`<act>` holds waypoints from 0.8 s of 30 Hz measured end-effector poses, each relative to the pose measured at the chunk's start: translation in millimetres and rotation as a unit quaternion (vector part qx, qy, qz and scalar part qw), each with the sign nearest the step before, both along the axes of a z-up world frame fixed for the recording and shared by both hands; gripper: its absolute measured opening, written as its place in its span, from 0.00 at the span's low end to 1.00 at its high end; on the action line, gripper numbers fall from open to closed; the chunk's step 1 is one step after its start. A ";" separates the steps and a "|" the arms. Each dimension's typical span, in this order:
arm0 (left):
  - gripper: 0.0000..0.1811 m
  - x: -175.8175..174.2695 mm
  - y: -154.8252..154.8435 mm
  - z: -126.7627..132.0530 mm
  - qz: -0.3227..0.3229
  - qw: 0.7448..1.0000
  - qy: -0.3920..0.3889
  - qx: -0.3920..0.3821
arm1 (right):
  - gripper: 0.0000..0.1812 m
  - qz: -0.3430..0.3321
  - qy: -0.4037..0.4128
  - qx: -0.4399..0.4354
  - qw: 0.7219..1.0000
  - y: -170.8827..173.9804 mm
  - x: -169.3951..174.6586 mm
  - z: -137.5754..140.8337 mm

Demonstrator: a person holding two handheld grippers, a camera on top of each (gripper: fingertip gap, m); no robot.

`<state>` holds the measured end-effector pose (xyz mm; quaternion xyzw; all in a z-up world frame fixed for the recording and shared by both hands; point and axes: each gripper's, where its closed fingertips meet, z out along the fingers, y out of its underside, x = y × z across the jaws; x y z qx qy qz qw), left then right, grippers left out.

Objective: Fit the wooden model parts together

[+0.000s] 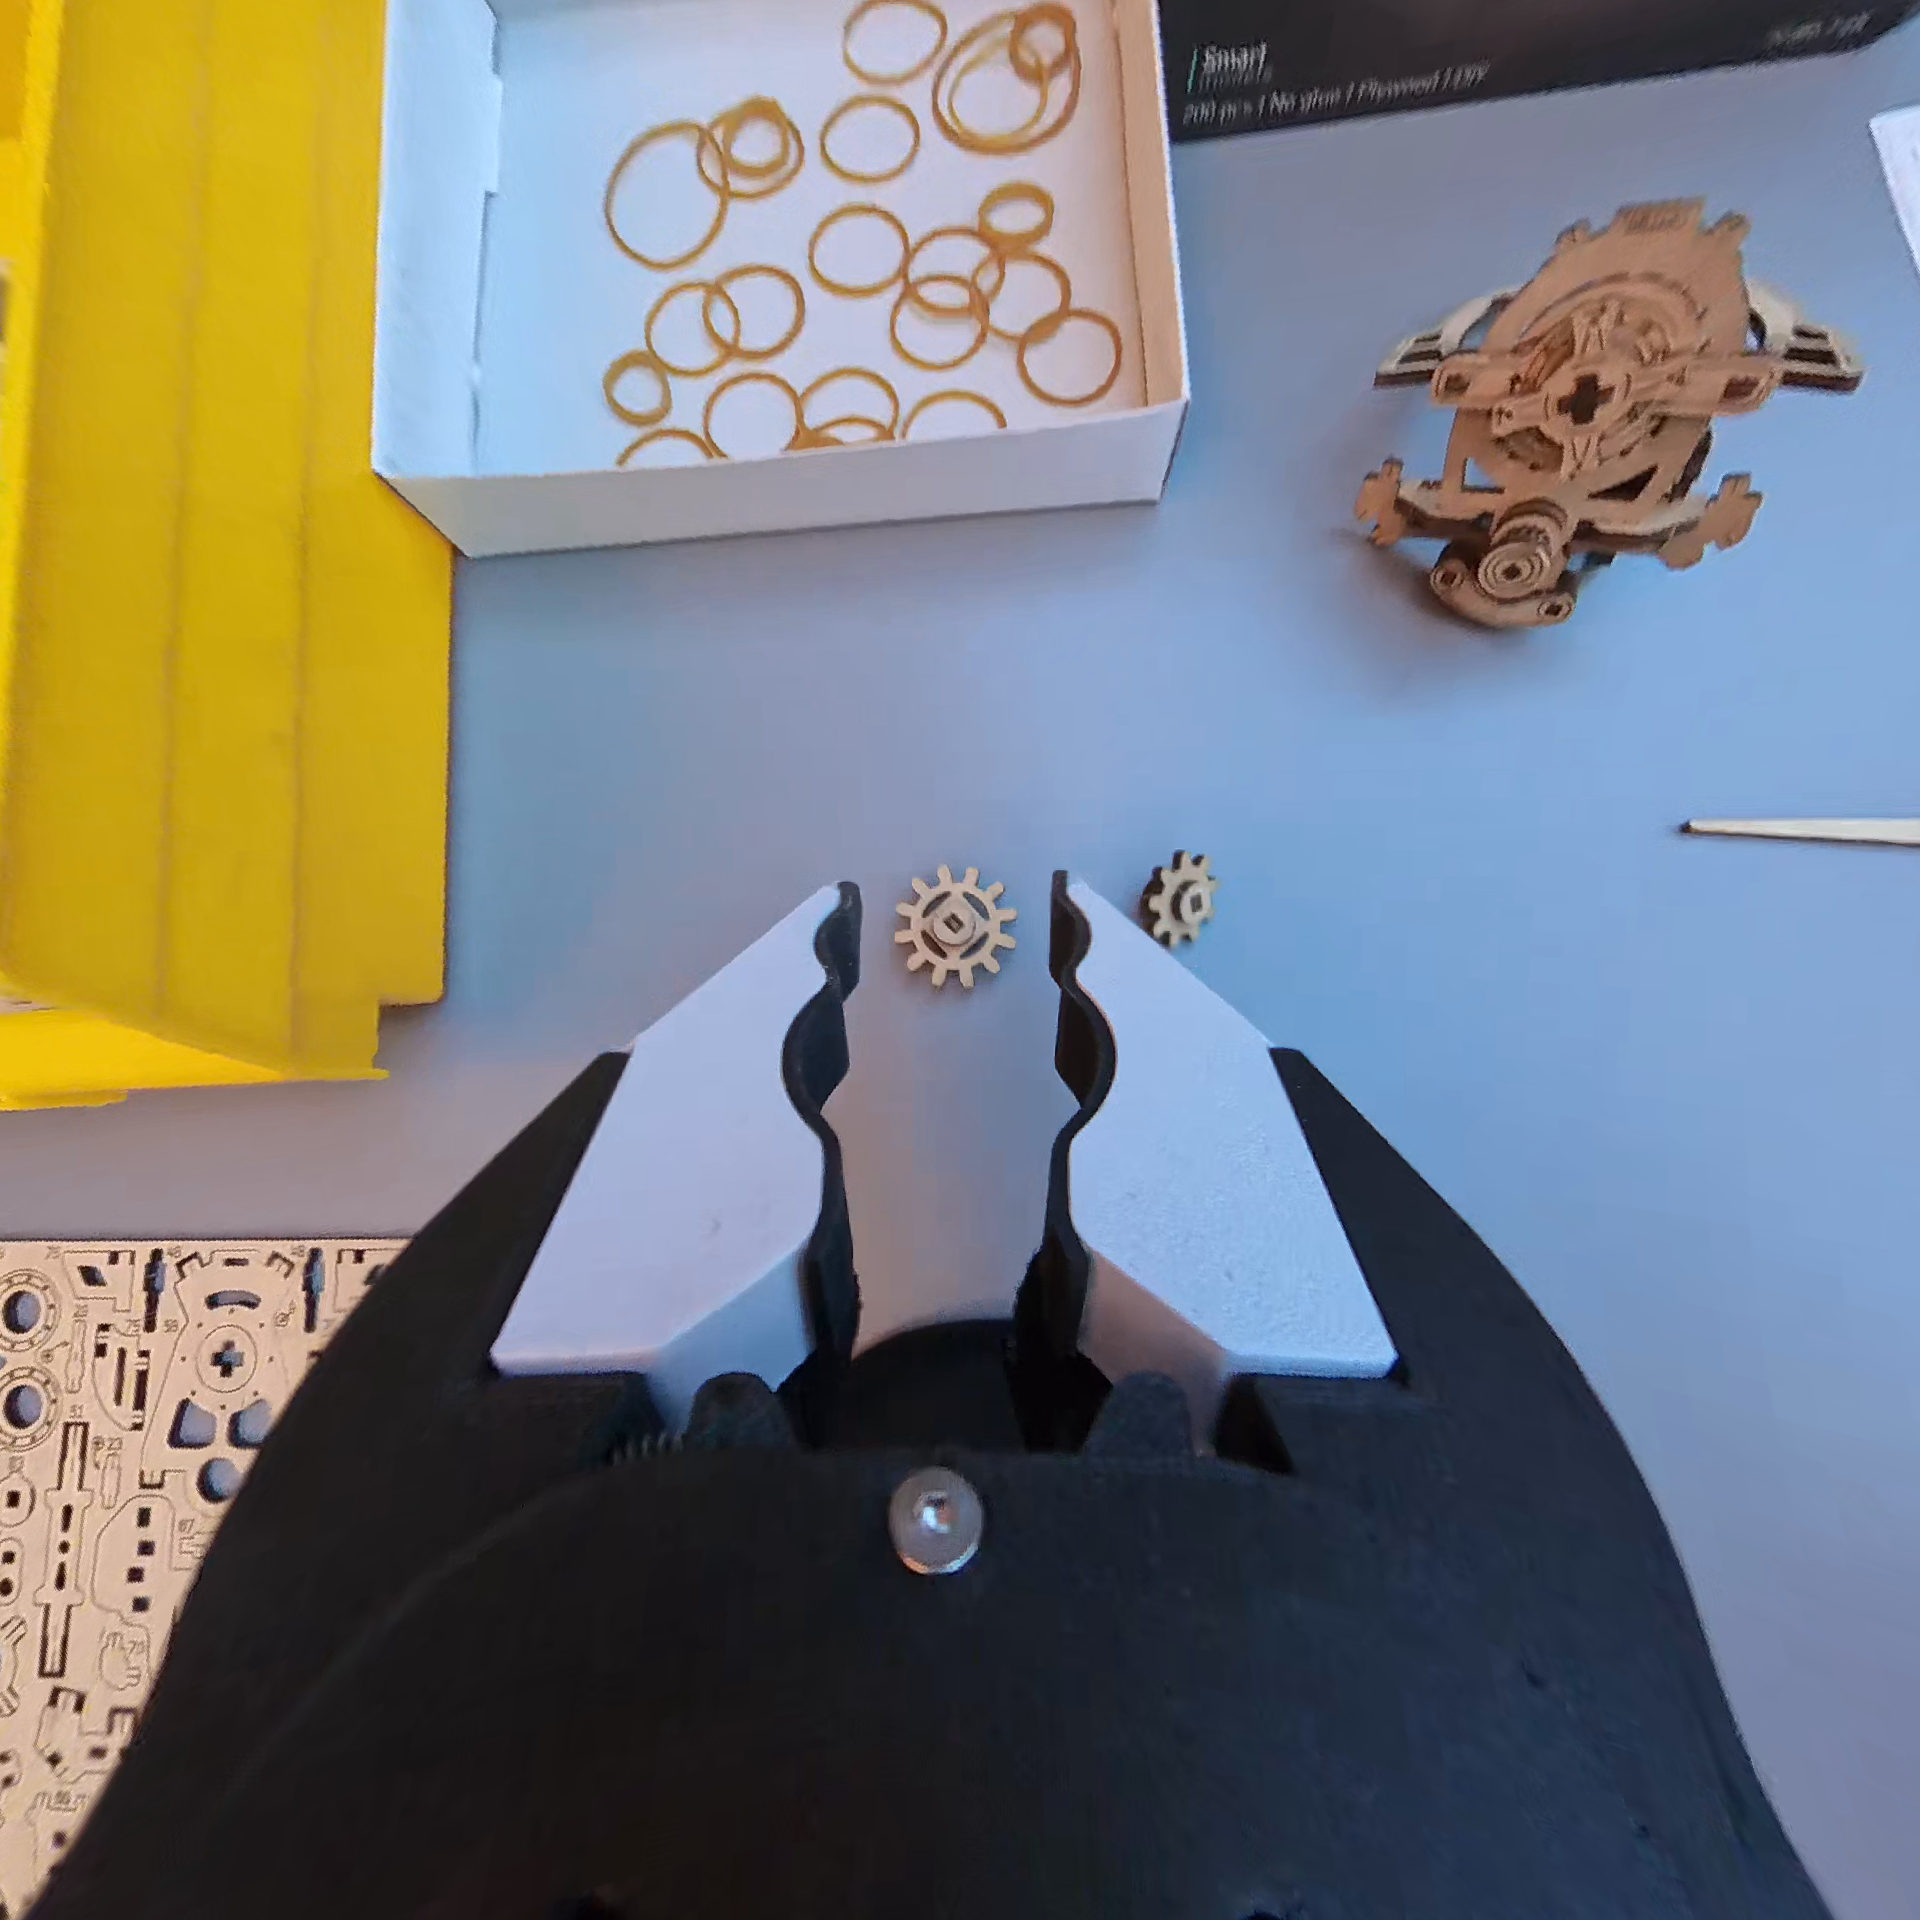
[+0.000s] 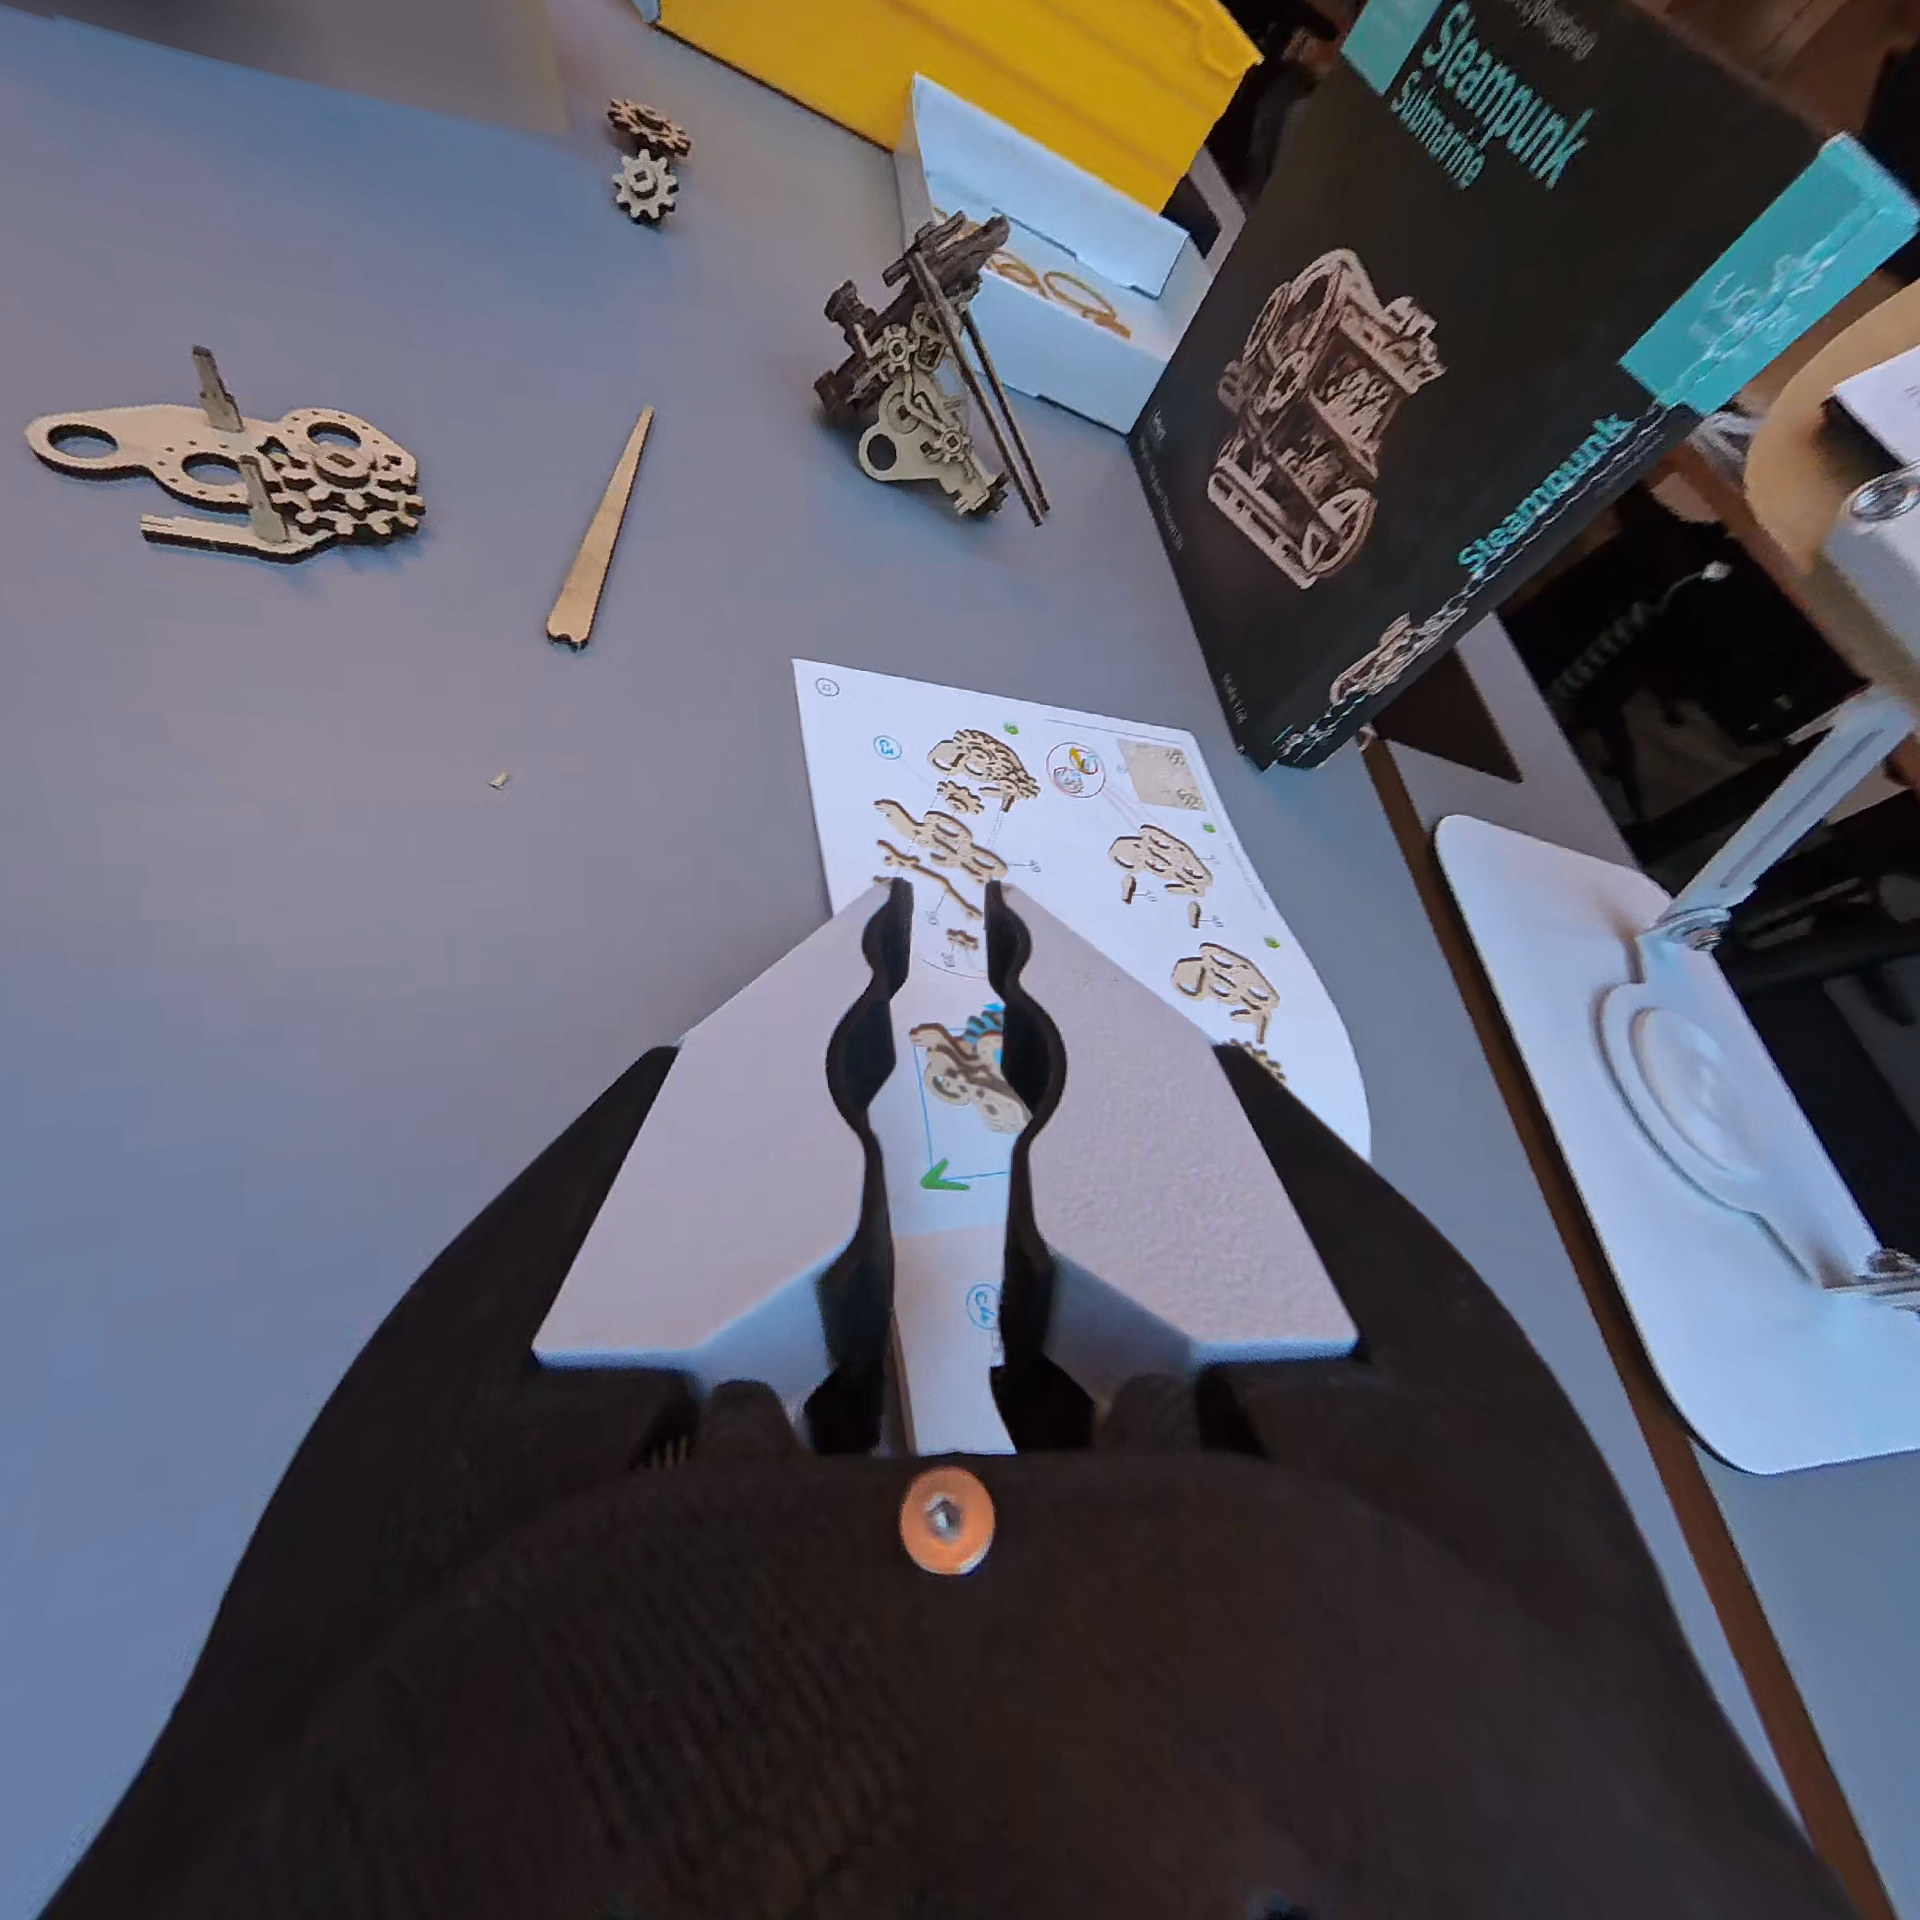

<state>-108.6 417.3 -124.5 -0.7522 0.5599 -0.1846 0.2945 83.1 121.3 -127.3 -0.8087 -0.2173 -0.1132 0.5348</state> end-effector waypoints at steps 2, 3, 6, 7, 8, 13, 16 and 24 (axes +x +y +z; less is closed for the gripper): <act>0.17 -3.6 -2.9 -5.8 -0.016 1.000 0.014 -0.014 | 0.07 -0.016 -0.019 0.034 0.999 0.9 6.7 8.6; 0.17 -5.4 -1.6 -6.8 -0.016 1.000 0.016 -0.016 | 0.07 -0.021 -0.022 0.048 0.998 0.8 8.8 12.8; 0.18 -9.4 2.5 -7.7 -0.013 1.000 0.014 -0.023 | 0.07 -0.050 -0.035 0.083 0.995 -2.1 20.0 25.4; 0.19 -10.3 3.5 -8.1 -0.010 1.000 0.013 -0.027 | 0.07 -0.060 -0.038 0.097 0.993 -3.6 24.0 30.2; 0.19 -11.2 4.5 -8.8 -0.007 0.999 0.013 -0.030 | 0.07 -0.069 -0.040 0.112 0.990 -5.1 27.3 35.6; 0.24 -9.2 0.1 -16.6 -0.013 0.999 0.031 -0.033 | 0.06 -0.154 -0.085 0.210 0.962 -22.8 54.0 75.6; 0.29 -6.8 -1.8 -23.9 -0.017 0.998 0.049 -0.026 | 0.06 -0.180 -0.085 0.237 0.951 -31.7 61.8 85.4; 0.33 -5.4 -3.7 -41.1 -0.019 0.996 0.087 -0.028 | 0.06 -0.181 -0.075 0.219 0.956 -28.5 66.5 77.0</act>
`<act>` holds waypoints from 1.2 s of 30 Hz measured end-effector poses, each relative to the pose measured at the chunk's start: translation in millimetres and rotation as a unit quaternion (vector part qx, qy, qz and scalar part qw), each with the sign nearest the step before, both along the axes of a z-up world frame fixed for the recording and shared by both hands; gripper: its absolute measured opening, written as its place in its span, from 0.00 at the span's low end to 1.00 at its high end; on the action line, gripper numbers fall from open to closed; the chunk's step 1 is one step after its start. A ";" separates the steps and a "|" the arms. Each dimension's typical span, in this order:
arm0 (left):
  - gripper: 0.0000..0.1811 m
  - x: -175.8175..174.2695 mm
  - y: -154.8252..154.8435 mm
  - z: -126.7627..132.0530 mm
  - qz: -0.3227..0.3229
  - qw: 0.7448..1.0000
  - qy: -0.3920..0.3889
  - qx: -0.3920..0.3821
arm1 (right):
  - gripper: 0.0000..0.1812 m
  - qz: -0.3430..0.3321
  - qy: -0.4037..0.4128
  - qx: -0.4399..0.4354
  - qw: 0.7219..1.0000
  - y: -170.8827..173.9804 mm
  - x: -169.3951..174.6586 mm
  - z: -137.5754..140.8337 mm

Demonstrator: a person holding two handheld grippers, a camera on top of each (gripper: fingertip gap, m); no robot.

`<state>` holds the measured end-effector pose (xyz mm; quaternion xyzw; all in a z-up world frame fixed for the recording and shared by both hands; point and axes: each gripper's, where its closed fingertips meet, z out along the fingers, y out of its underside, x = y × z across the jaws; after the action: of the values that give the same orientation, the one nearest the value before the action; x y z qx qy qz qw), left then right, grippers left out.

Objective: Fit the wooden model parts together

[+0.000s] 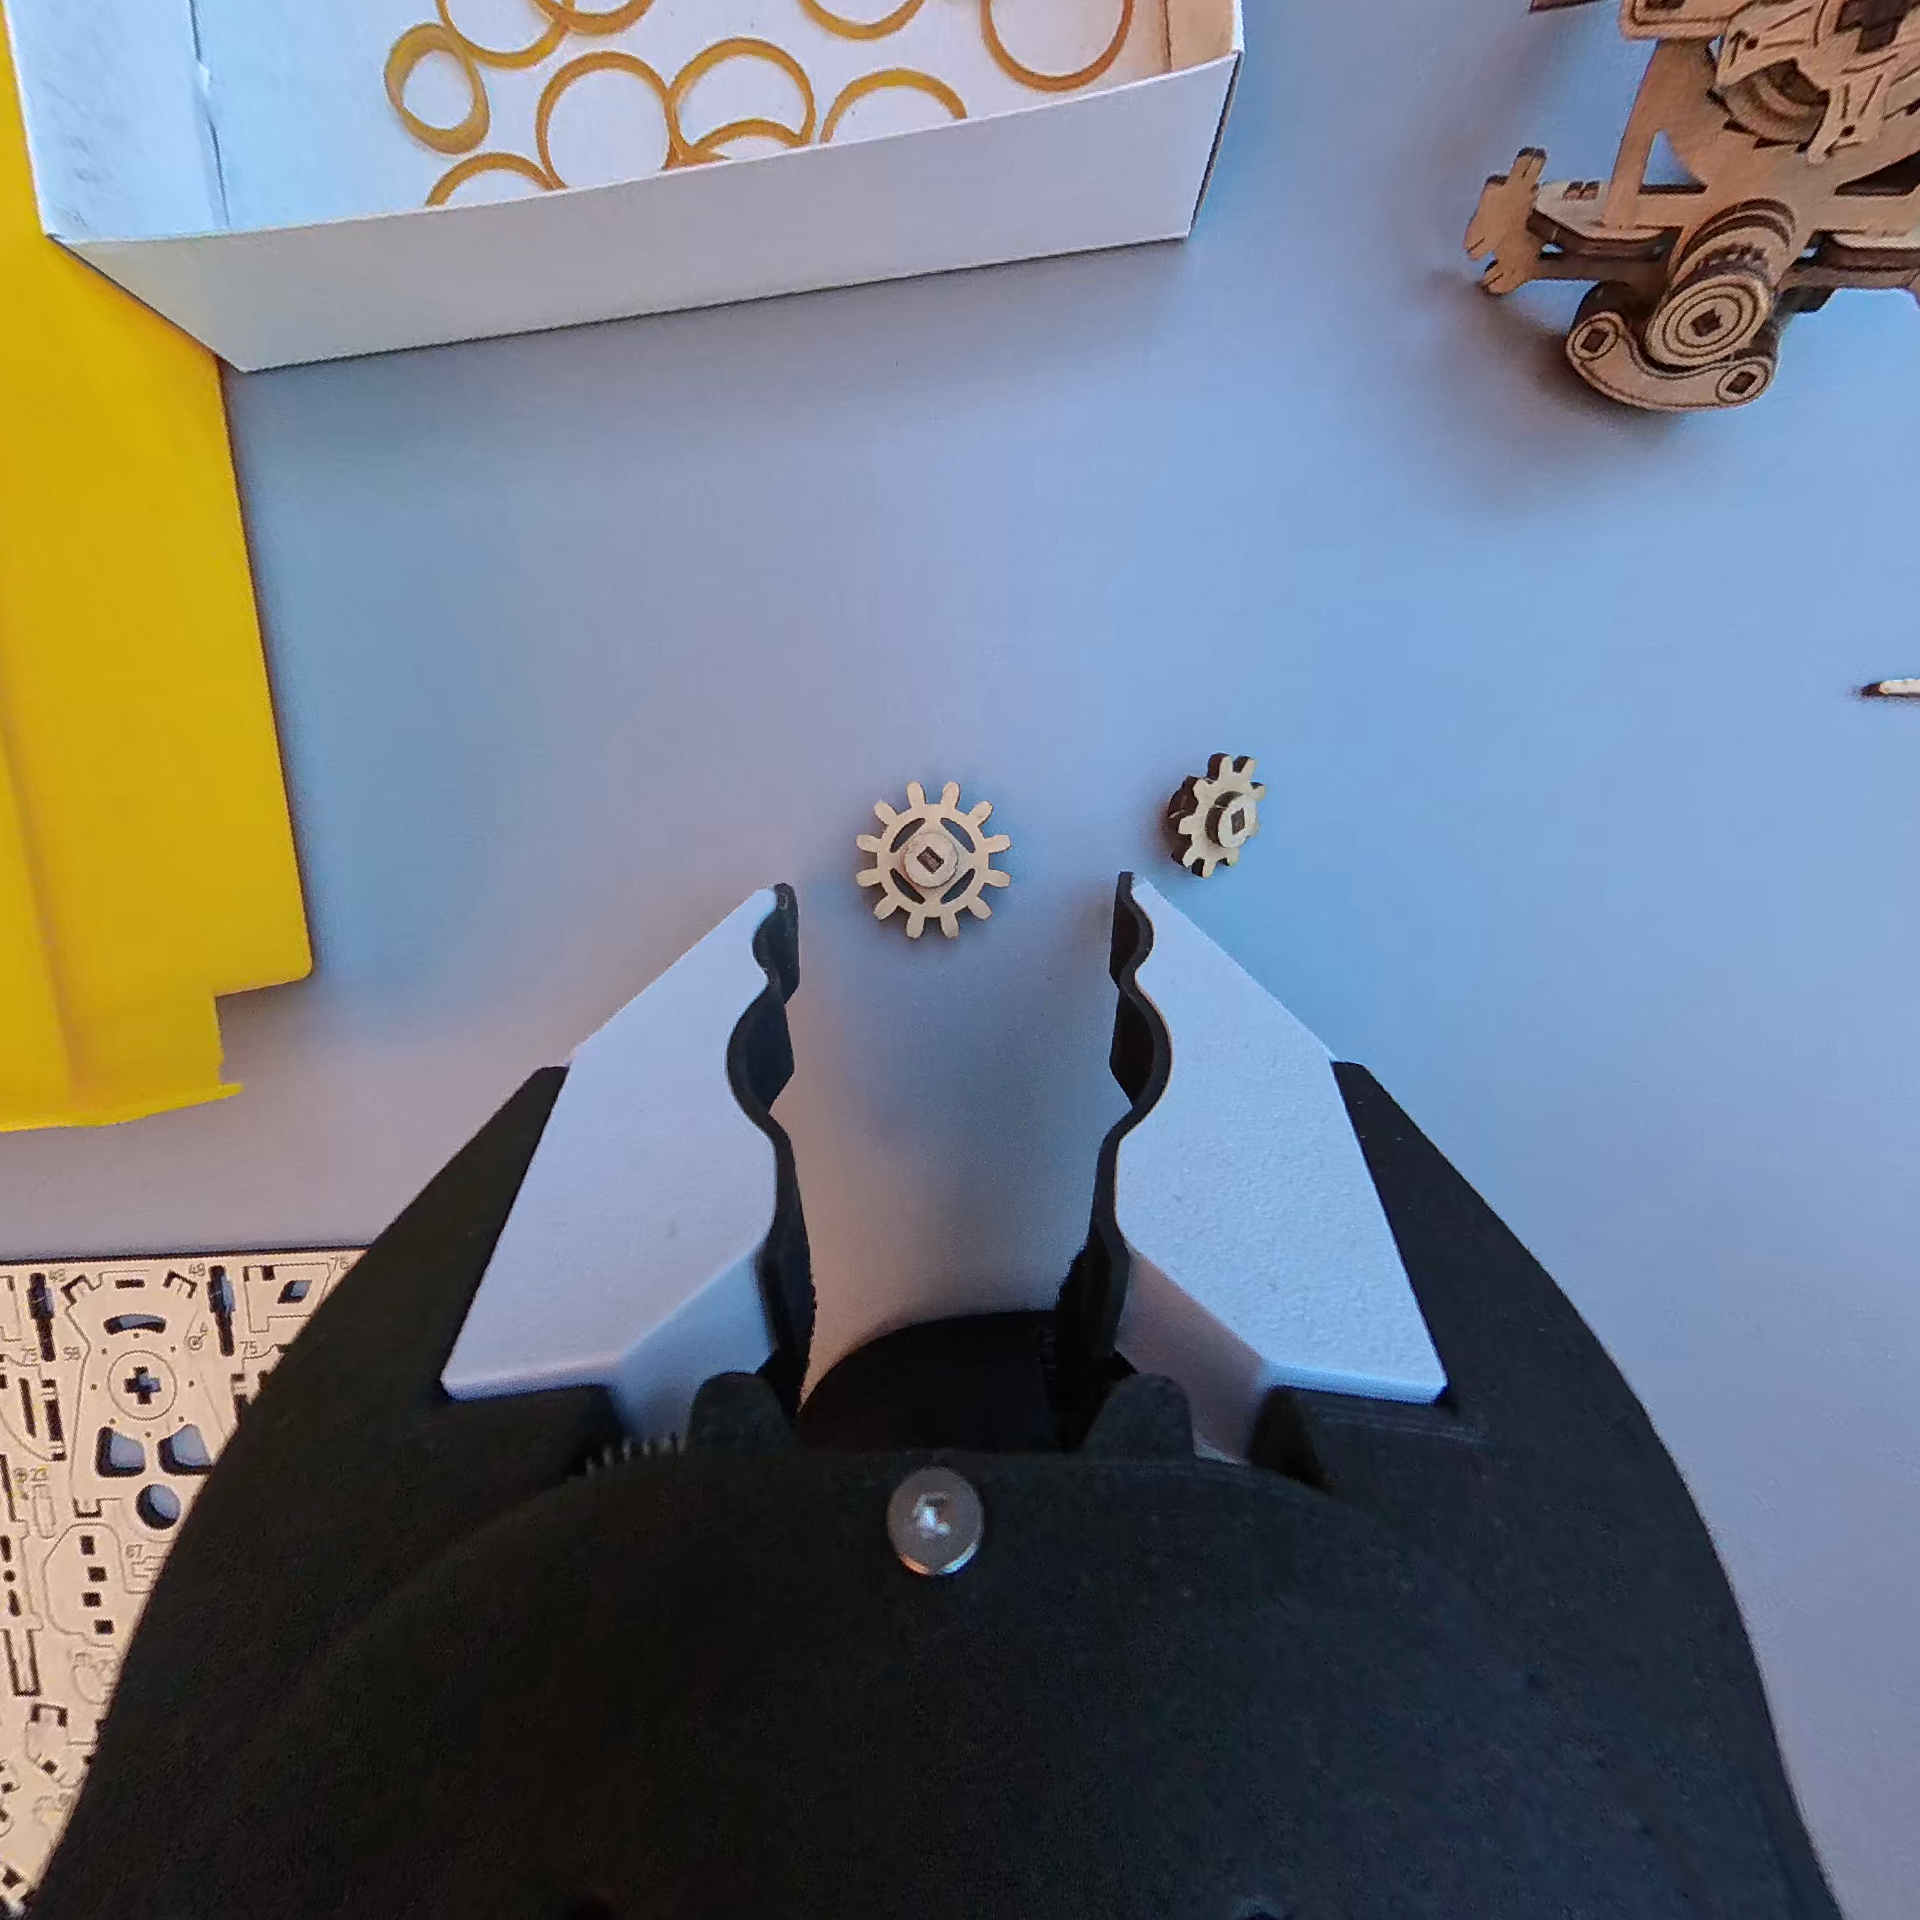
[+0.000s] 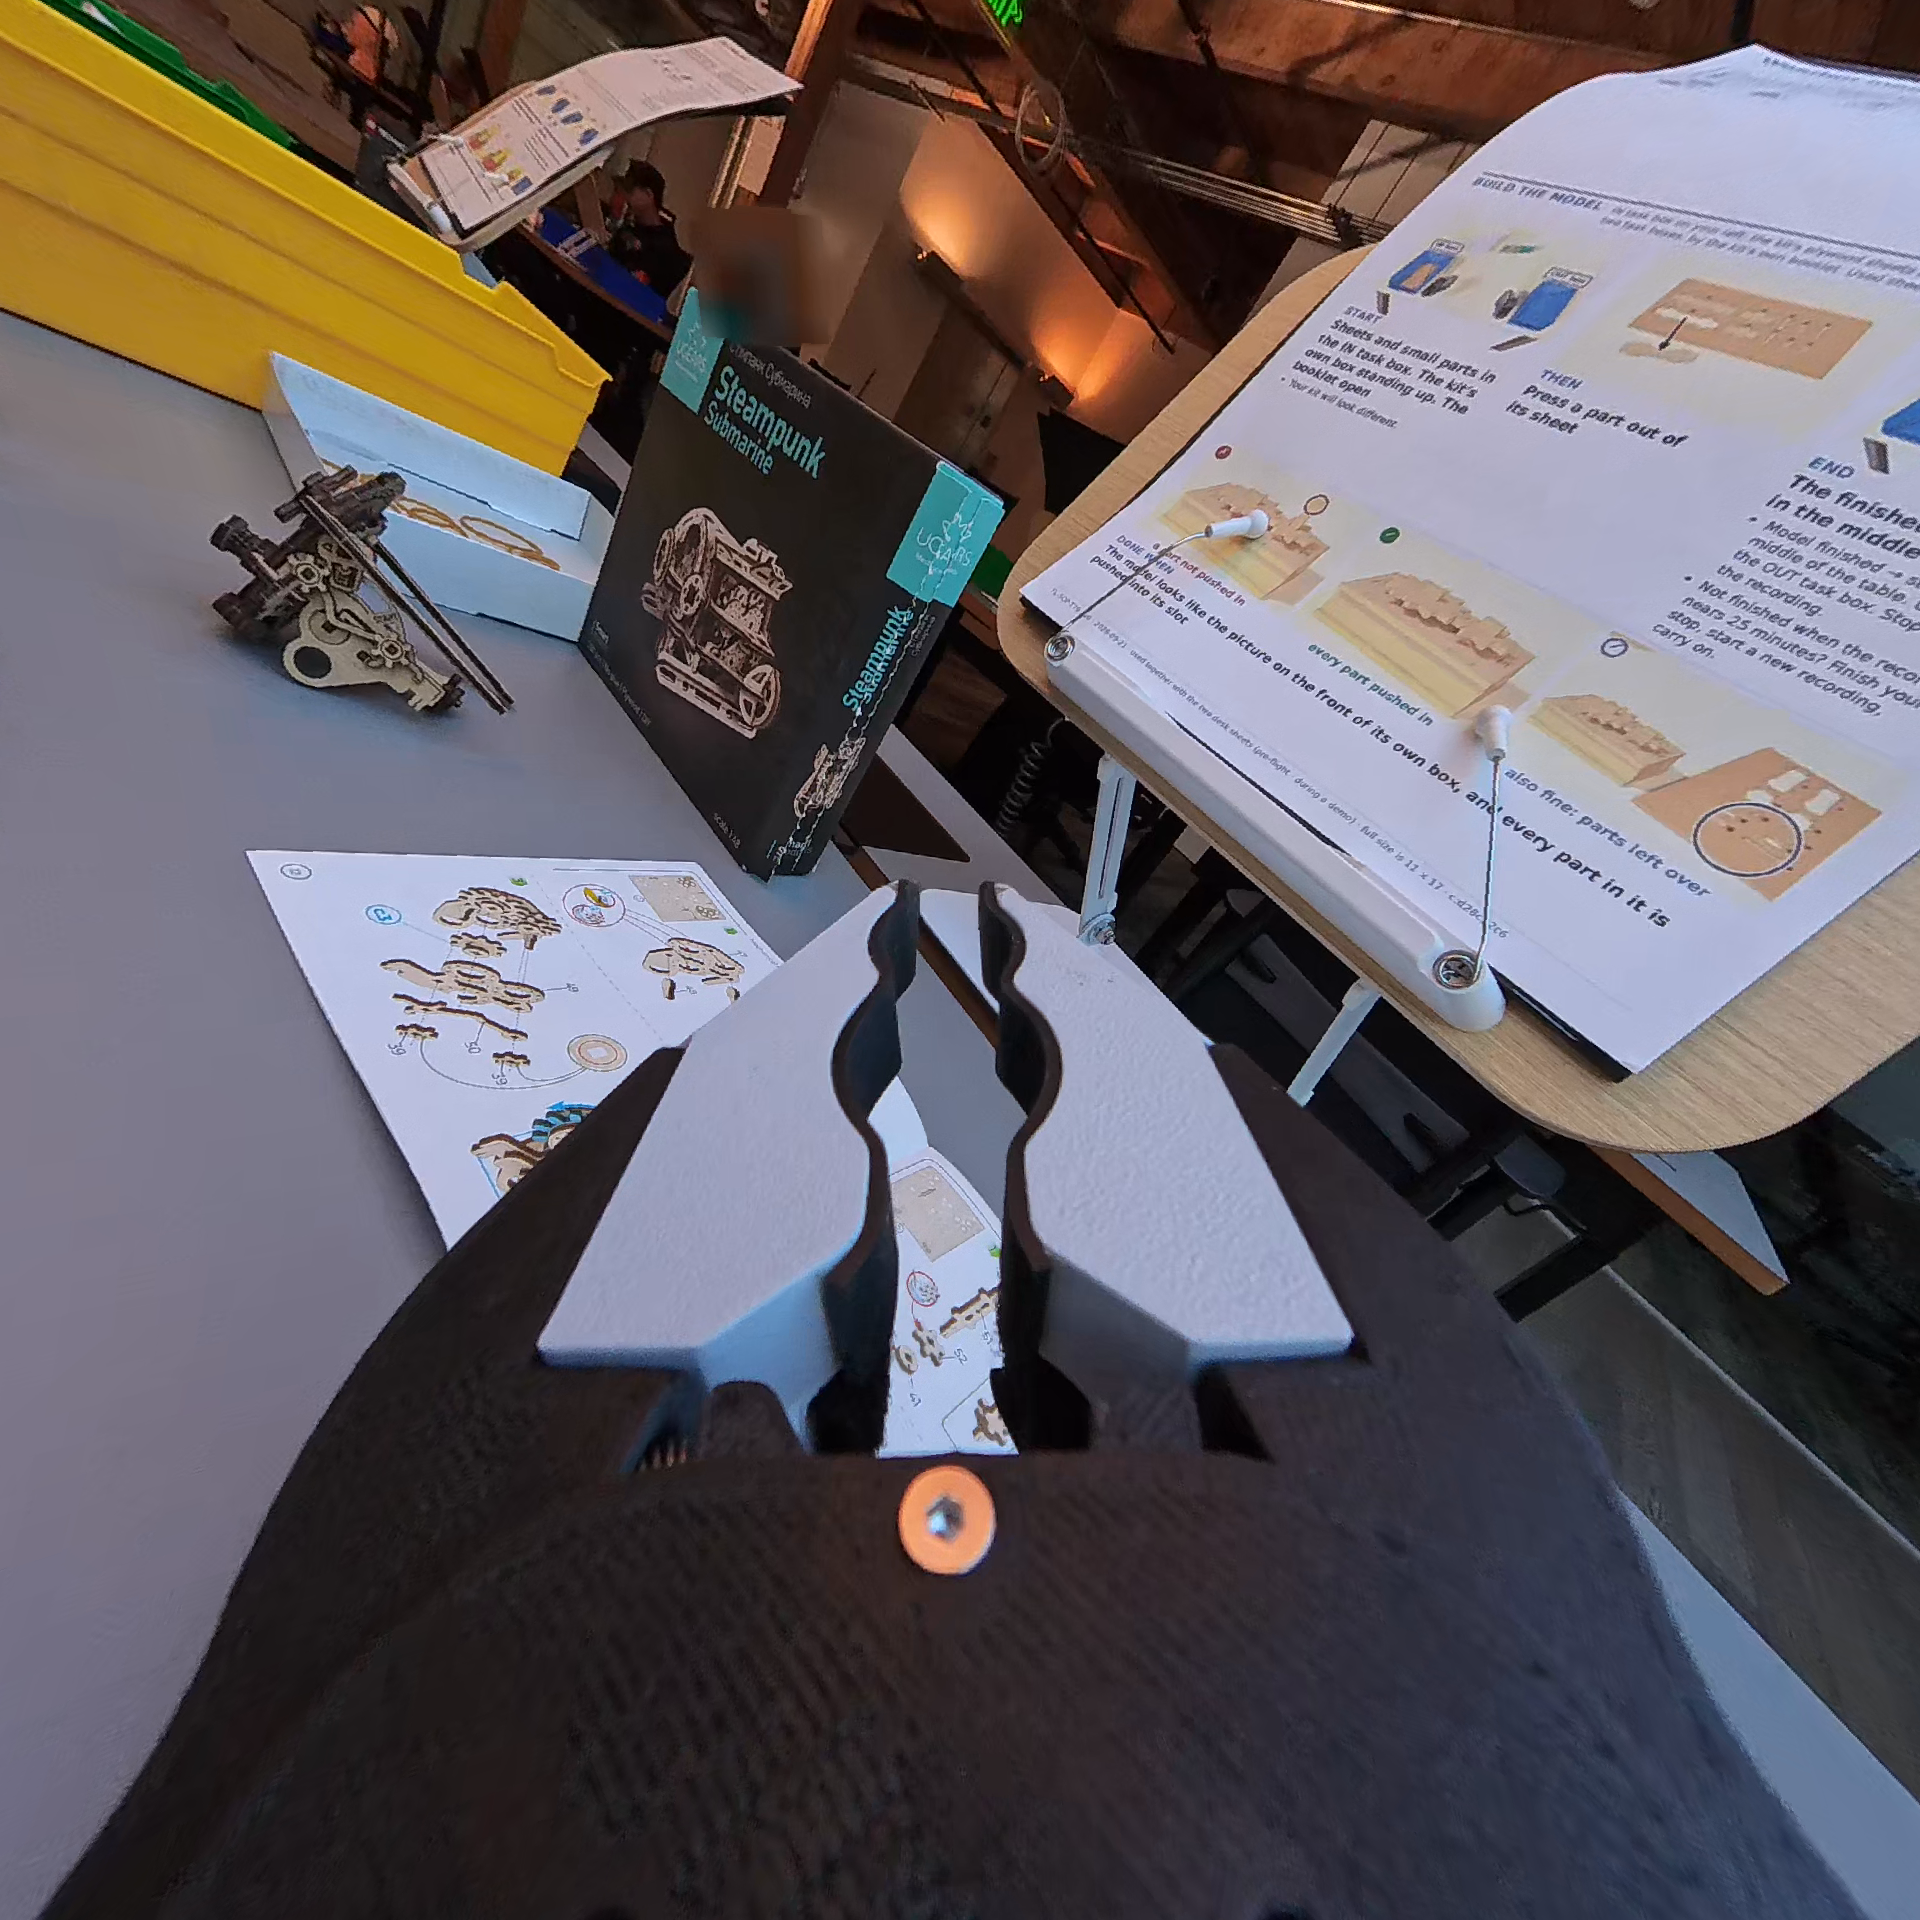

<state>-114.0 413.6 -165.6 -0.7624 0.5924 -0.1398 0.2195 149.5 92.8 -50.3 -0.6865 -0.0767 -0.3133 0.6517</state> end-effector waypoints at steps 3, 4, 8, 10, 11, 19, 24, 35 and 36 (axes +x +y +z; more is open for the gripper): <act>0.31 0.9 -0.5 -2.6 -0.003 1.000 0.006 0.005 | 0.06 -0.002 0.003 -0.005 1.000 0.2 1.8 -2.4; 0.31 1.4 -0.7 -3.4 -0.004 1.000 0.007 0.006 | 0.06 -0.002 0.004 -0.006 1.000 0.2 2.2 -2.8; 0.28 2.4 -0.4 -4.0 0.001 1.000 0.003 -0.001 | 0.06 -0.002 0.009 -0.010 1.000 0.5 3.4 -5.0; 0.23 3.2 -2.4 -4.4 0.002 1.000 0.000 -0.014 | 0.06 -0.002 0.007 -0.012 1.000 0.8 3.5 -5.5; 0.19 2.7 -1.9 -4.3 0.002 1.000 0.001 -0.012 | 0.06 -0.002 0.005 -0.013 1.000 0.8 3.2 -5.4; 0.15 -0.4 -1.0 -3.4 -0.007 1.000 0.012 0.007 | 0.05 -0.002 0.000 -0.019 1.000 1.9 2.5 -7.2; 0.15 5.9 -1.2 16.1 -0.013 0.999 -0.022 0.043 | 0.05 -0.003 0.001 -0.018 1.000 2.1 3.3 -7.1; 0.15 83.0 -149.2 102.0 -0.280 0.896 -0.241 0.246 | 0.05 -0.036 0.006 -0.026 0.999 2.2 14.0 -11.0; 0.15 87.7 -166.5 100.2 -0.303 0.884 -0.250 0.254 | 0.05 -0.036 0.006 -0.026 0.999 2.3 13.7 -11.0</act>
<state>-26.3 247.1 -65.4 -0.4036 0.7350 -0.2301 0.4939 163.3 95.1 -61.4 -0.7073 -0.0562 -0.3302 0.6225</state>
